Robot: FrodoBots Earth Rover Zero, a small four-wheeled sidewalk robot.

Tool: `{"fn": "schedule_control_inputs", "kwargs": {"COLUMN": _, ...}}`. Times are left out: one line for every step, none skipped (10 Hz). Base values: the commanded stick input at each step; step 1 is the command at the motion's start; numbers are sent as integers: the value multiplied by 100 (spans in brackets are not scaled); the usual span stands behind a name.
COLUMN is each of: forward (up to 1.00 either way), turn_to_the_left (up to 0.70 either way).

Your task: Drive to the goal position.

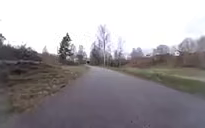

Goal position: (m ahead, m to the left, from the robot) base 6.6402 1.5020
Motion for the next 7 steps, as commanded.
{"fn": "schedule_control_inputs", "kwargs": {"forward": 70, "turn_to_the_left": 0}}
{"fn": "schedule_control_inputs", "kwargs": {"forward": 70, "turn_to_the_left": 0}}
{"fn": "schedule_control_inputs", "kwargs": {"forward": 70, "turn_to_the_left": 0}}
{"fn": "schedule_control_inputs", "kwargs": {"forward": 70, "turn_to_the_left": 0}}
{"fn": "schedule_control_inputs", "kwargs": {"forward": 70, "turn_to_the_left": 0}}
{"fn": "schedule_control_inputs", "kwargs": {"forward": 70, "turn_to_the_left": 0}}
{"fn": "schedule_control_inputs", "kwargs": {"forward": 70, "turn_to_the_left": 0}}
